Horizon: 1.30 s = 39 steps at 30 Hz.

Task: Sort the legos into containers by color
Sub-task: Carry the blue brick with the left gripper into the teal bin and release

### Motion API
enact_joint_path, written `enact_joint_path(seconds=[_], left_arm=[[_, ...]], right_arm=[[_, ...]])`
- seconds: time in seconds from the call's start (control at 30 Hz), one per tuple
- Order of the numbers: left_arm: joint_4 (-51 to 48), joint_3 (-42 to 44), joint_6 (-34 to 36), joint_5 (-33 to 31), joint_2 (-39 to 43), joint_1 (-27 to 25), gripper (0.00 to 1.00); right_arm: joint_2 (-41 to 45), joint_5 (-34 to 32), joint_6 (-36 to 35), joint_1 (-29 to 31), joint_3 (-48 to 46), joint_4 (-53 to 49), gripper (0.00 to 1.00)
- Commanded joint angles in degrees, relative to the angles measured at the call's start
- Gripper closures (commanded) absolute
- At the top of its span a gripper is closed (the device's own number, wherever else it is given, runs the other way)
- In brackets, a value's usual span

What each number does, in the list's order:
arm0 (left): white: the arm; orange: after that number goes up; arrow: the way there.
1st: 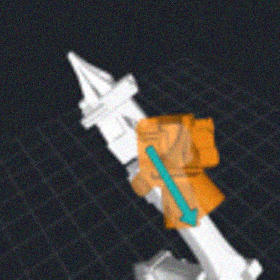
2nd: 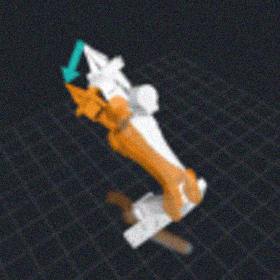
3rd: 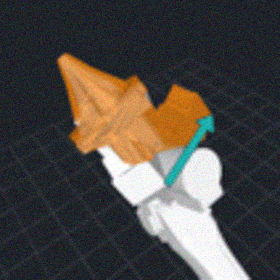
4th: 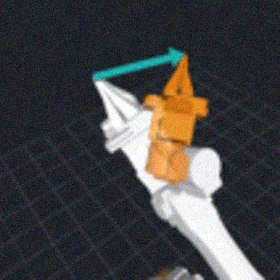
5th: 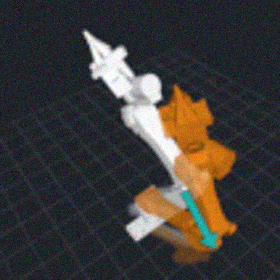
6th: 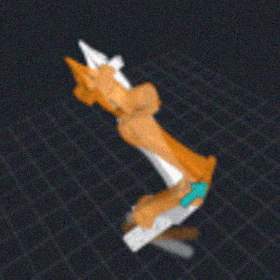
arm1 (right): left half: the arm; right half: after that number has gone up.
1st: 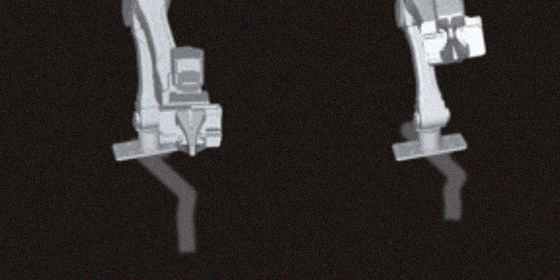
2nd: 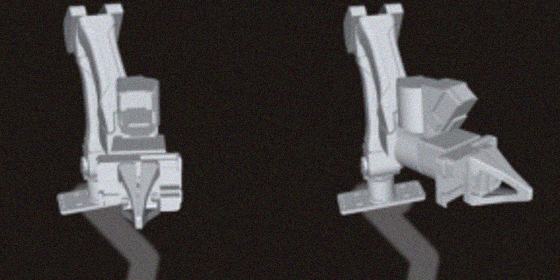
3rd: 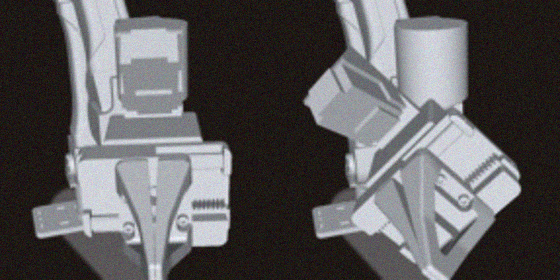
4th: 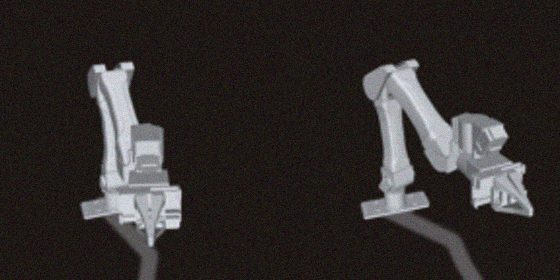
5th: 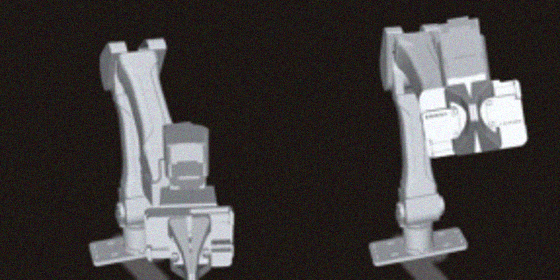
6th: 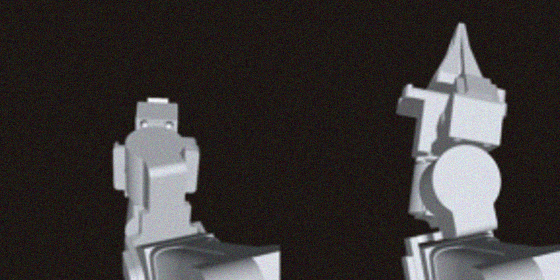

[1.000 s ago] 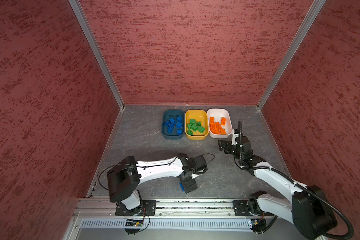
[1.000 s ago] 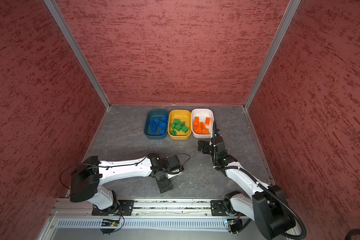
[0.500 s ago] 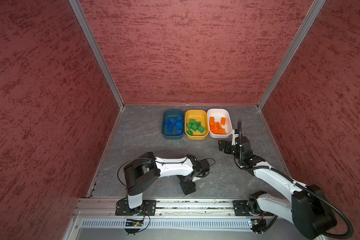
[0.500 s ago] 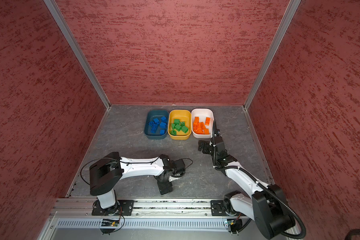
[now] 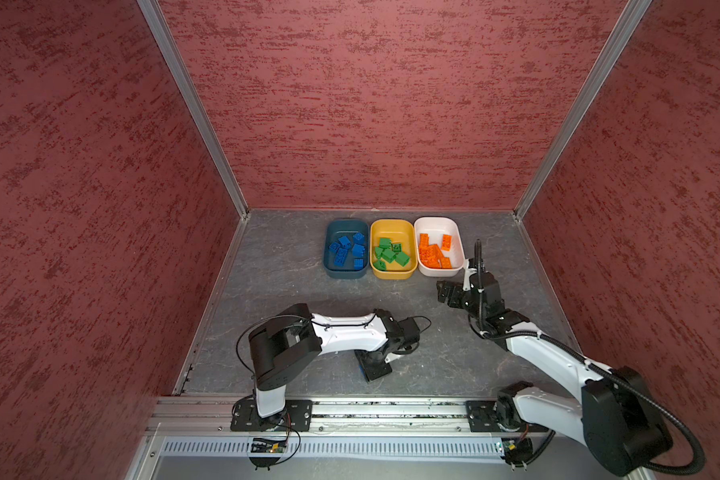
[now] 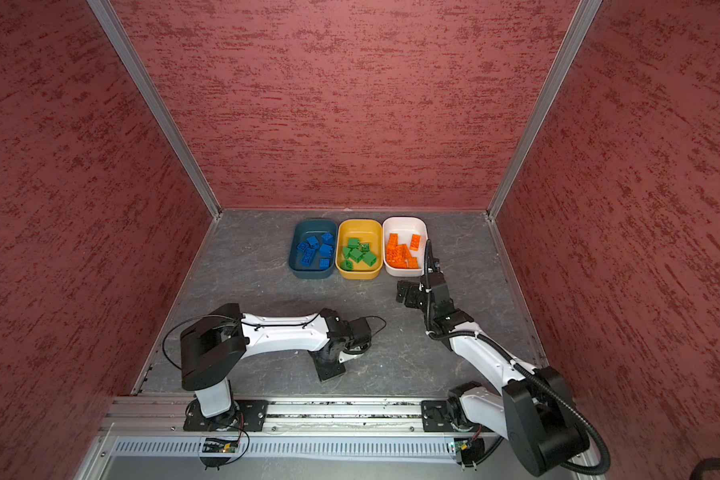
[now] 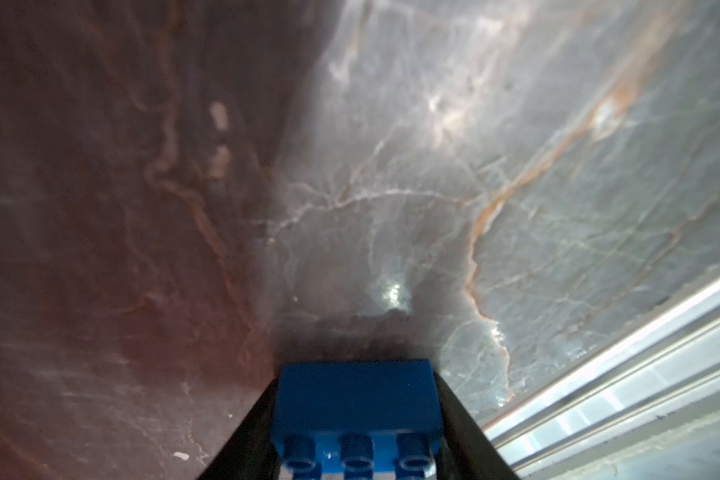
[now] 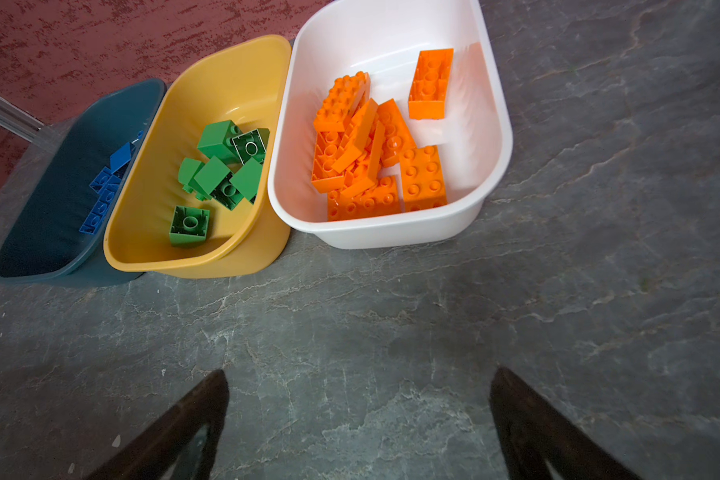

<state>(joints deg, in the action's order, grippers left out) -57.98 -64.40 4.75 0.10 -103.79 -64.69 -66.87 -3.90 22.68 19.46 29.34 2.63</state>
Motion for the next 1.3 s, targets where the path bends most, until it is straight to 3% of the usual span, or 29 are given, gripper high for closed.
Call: enact_joint_path(seconds=[0.0, 0.1, 0.23, 0.4, 0.53, 0.67, 0.8, 0.93, 1.13, 1.27], left_arm=[[3.03, 0.9, -0.86, 0.0, 4.21, 2.34, 0.53], [4.65, 0.76, -0.62, -0.32, 8.18, 4.41, 0.6], [11.96, 1.05, -1.69, -0.56, 15.66, 9.11, 0.63], [30.01, 7.51, -9.04, -4.11, 26.47, 21.04, 0.63], [37.58, 8.24, -19.13, -5.97, 27.78, 31.47, 0.63], [37.15, 2.46, -27.87, -6.9, 21.11, 38.3, 0.63], [35.13, -5.74, -34.32, -7.0, 10.48, 41.92, 0.63], [33.69, -16.34, -34.72, -6.93, -0.39, 42.62, 0.61], [25.32, -33.63, -36.92, -16.1, -14.81, 43.16, 0.58], [22.4, -42.51, -36.5, -18.99, -21.59, 43.74, 0.54]], right_arm=[[-1.13, 0.42, 0.04, 0.14, 2.16, -0.85, 0.01], [-2.39, 2.25, -0.15, 0.16, 2.71, -0.16, 0.01], [-4.33, 5.86, -0.76, 0.14, 3.61, 0.67, 0.01], [-6.2, 10.28, -1.19, 0.12, 4.31, 3.35, 0.01], [-7.79, 8.94, -0.3, 0.14, 5.6, 4.55, 0.01], [-9.4, 6.22, 1.44, 0.13, 7.6, 5.18, 0.01], [-11.17, 4.95, 1.63, 0.13, 9.88, 4.62, 0.01], [-11.94, 4.64, 1.49, 0.14, 11.99, 3.09, 0.01], [-10.46, 3.52, 1.84, 0.14, 11.98, 2.34, 0.01], [-9.13, 2.44, 1.91, 0.17, 11.52, 1.7, 0.01]])
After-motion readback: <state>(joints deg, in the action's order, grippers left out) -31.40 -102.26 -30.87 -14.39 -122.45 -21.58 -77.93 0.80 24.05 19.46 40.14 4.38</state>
